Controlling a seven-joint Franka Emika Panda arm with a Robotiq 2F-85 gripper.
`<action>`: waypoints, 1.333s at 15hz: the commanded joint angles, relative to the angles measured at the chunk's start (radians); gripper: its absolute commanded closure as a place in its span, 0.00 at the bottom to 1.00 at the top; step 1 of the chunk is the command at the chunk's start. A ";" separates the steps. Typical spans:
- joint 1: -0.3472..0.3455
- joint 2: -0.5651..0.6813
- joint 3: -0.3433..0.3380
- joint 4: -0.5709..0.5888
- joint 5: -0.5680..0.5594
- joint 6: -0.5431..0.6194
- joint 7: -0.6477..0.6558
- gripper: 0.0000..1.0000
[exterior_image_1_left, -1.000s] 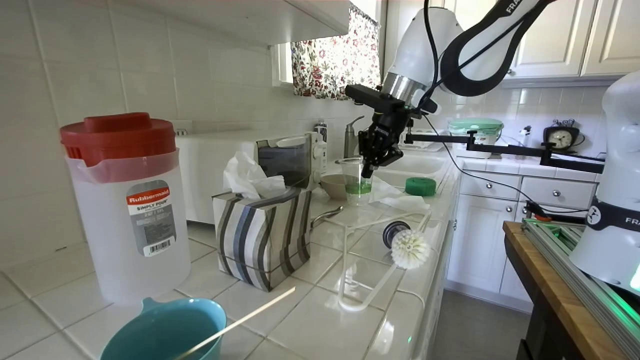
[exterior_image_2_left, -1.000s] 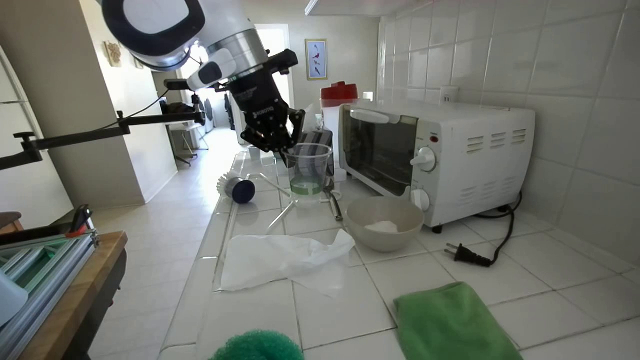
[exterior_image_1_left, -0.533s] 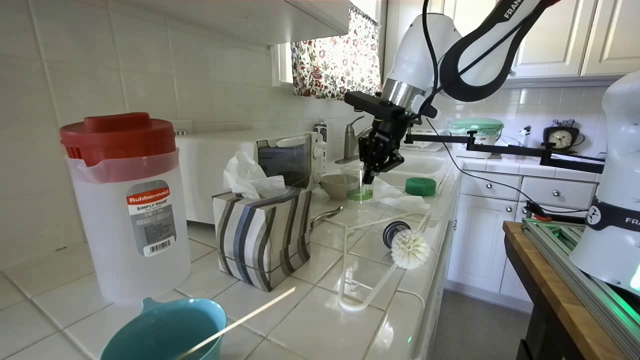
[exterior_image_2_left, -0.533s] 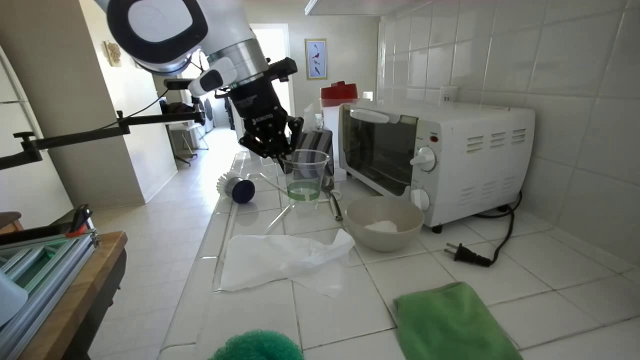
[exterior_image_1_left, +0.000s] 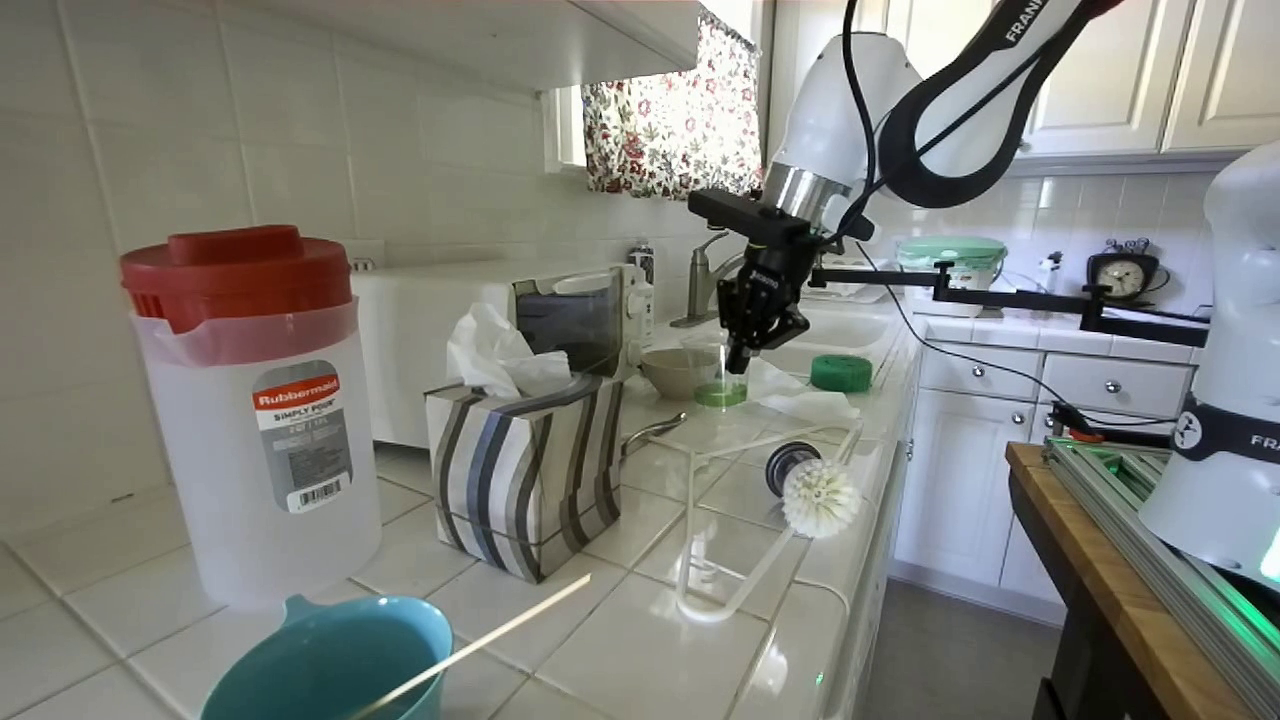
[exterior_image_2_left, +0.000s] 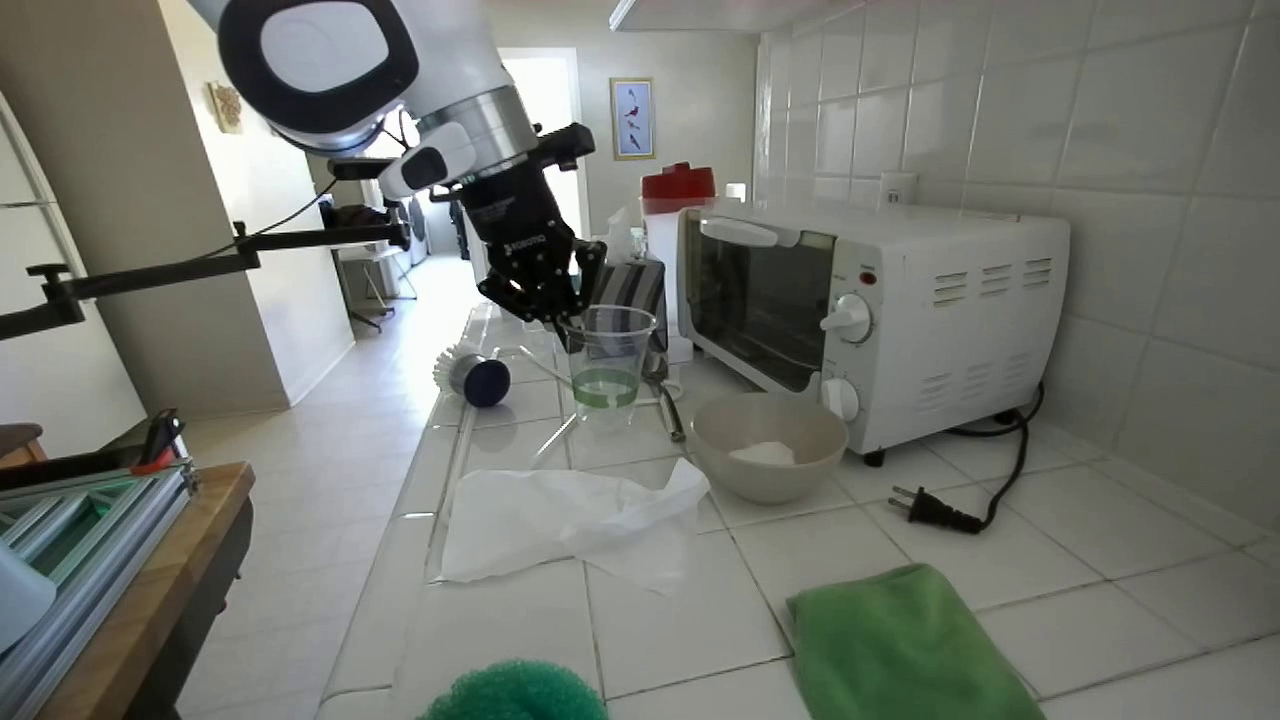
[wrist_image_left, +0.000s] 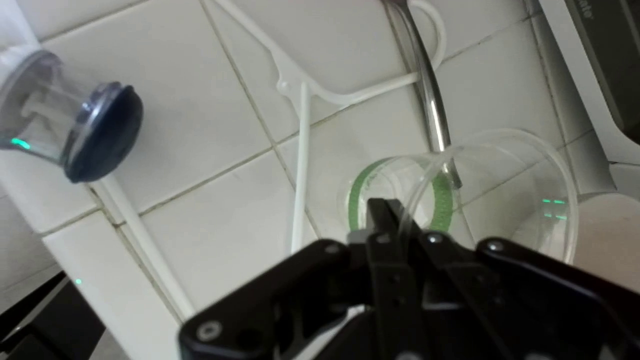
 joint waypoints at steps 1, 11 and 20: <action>-0.005 0.026 0.002 0.017 -0.023 0.011 0.007 0.99; -0.004 0.037 0.002 0.031 -0.025 -0.002 0.011 0.42; 0.011 -0.030 0.030 0.024 -0.020 -0.086 0.011 0.00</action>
